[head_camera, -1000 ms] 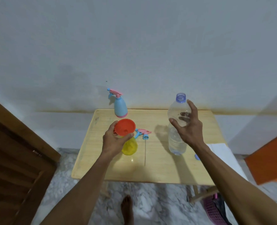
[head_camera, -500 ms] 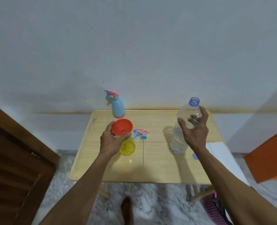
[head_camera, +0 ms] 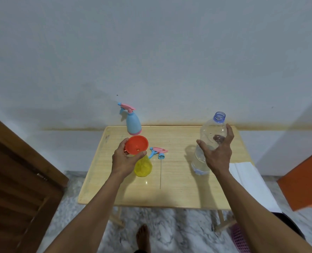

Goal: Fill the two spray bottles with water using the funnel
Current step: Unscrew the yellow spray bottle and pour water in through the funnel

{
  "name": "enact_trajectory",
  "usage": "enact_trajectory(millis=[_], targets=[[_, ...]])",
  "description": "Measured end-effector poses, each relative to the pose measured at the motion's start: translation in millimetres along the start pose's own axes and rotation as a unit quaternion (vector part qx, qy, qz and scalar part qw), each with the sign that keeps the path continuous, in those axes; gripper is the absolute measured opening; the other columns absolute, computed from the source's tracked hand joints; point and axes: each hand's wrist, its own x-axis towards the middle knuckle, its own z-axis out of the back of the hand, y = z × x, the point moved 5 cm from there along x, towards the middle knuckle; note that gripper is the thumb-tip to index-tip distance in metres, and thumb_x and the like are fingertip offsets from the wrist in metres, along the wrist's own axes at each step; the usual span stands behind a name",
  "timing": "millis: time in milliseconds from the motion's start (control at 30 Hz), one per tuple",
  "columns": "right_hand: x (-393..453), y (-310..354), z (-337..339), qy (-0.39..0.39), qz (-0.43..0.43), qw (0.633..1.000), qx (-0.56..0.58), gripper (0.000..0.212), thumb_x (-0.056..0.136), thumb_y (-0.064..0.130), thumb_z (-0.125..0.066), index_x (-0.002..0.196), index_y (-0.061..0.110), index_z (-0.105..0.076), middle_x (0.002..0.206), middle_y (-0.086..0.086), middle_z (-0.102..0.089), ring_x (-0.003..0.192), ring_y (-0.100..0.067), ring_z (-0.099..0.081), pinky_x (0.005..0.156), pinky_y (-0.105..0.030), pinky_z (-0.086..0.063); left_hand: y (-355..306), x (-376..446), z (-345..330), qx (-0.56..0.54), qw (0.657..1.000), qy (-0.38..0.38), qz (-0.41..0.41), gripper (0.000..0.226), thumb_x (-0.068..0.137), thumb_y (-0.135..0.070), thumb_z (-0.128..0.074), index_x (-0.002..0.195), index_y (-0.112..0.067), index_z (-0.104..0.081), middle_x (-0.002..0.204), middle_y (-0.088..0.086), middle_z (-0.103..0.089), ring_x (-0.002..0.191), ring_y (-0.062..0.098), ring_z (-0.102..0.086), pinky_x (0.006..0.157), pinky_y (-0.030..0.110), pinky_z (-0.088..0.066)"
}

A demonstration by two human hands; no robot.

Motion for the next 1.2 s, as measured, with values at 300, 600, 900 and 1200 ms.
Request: enact_trajectory(millis=[300, 600, 900, 1200], targets=[[1.0, 0.2, 0.0, 0.0, 0.002, 1.0, -0.006, 0.108, 0.071, 0.031, -0.091, 0.152, 0.035, -0.019, 0.121, -0.008, -0.061, 0.11, -0.023, -0.061, 0.09, -0.031, -0.043, 0.3, -0.9, -0.2, 0.003, 1.0, -0.001, -0.001, 0.094, 0.065, -0.039, -0.094, 0.145, -0.027, -0.047, 0.129, 0.002, -0.062, 0.117, 0.021, -0.062, 0.101, 0.043, -0.053], [1.3, 1.5, -0.1, -0.001, 0.003, 1.0, -0.004, 0.108, 0.072, 0.029, -0.091, 0.152, 0.033, -0.02, 0.122, -0.008, -0.061, 0.109, -0.019, -0.06, 0.09, -0.029, -0.042, -1.5, -2.3, 0.0, 0.001, 1.0, 0.002, -0.003, 0.094, 0.065, -0.038, -0.094, 0.145, -0.026, -0.046, 0.127, 0.0, -0.062, 0.117, 0.021, -0.062, 0.1, 0.045, -0.054], [0.6, 3.3, 0.3, -0.003, 0.007, 1.0, -0.008, 0.107, 0.072, 0.03, -0.091, 0.152, 0.033, -0.02, 0.122, -0.006, -0.06, 0.106, -0.016, -0.058, 0.091, -0.03, -0.044, -3.5, -3.4, 0.6, 0.005, 1.0, 0.007, -0.004, 0.094, 0.067, -0.036, -0.093, 0.147, -0.025, -0.045, 0.128, 0.0, -0.061, 0.117, 0.021, -0.062, 0.1, 0.041, -0.053], [0.0, 3.5, 0.4, 0.0, 0.004, 1.0, -0.005, 0.107, 0.072, 0.029, -0.091, 0.152, 0.032, -0.02, 0.119, -0.003, -0.059, 0.106, -0.016, -0.058, 0.09, -0.03, -0.042, -3.2, -3.6, 1.0, 0.008, 1.0, 0.003, -0.003, 0.094, 0.066, -0.039, -0.093, 0.146, -0.025, -0.046, 0.127, -0.001, -0.061, 0.117, 0.021, -0.061, 0.1, 0.042, -0.053]])
